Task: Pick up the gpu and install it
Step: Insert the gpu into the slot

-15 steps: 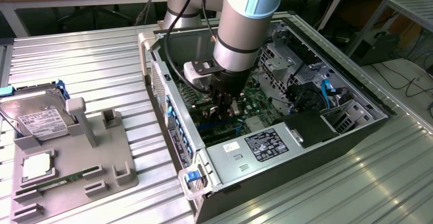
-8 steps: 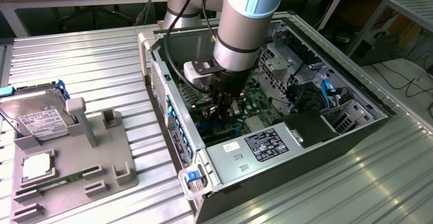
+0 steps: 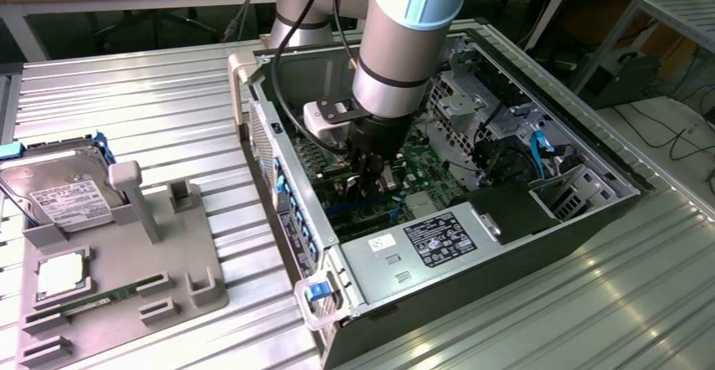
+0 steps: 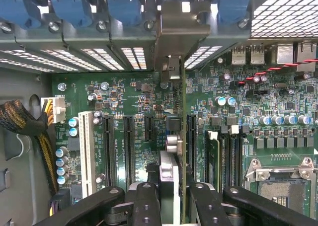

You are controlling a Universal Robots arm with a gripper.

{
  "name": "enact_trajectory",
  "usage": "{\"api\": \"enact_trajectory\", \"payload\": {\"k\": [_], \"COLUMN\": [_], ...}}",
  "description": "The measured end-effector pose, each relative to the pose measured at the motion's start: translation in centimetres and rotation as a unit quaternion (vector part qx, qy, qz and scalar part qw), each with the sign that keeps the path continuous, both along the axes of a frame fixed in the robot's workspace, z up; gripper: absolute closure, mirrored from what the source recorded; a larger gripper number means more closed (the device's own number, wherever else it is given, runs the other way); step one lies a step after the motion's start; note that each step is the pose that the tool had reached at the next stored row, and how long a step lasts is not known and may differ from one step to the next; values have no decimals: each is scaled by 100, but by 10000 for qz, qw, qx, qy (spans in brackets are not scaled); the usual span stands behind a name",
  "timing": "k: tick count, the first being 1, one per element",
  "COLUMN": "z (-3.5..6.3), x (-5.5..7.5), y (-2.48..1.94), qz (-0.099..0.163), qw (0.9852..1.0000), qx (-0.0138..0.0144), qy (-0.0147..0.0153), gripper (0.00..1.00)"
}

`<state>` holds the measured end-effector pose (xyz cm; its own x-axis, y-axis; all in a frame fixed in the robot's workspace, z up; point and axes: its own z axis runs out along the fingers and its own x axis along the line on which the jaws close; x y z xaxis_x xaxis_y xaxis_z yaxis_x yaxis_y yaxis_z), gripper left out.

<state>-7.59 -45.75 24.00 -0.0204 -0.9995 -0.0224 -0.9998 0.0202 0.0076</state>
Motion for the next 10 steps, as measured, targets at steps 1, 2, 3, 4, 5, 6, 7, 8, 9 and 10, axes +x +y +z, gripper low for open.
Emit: {"api": "enact_trajectory", "payload": {"k": [1, 2, 3, 4, 5, 6, 7, 8, 9, 10], "z": [0, 0, 0, 0, 0, -1, -5, -9, -13, -17], "x": [0, 0, 0, 0, 0, 0, -1, -2, -2, -3], "y": [0, 0, 0, 0, 0, 0, 1, 1, 0, 0], "qz": [4, 6, 6, 6, 6, 7, 7, 6, 6, 6], "qw": [10000, 10000, 10000, 10000, 10000, 10000, 10000, 10000, 10000, 10000], "qx": [0, 0, 0, 0, 0, 0, 0, 0, 0, 0], "qy": [0, 0, 0, 0, 0, 0, 0, 0, 0, 0], "gripper": [72, 72, 72, 72, 72, 72, 72, 72, 72, 72]}}
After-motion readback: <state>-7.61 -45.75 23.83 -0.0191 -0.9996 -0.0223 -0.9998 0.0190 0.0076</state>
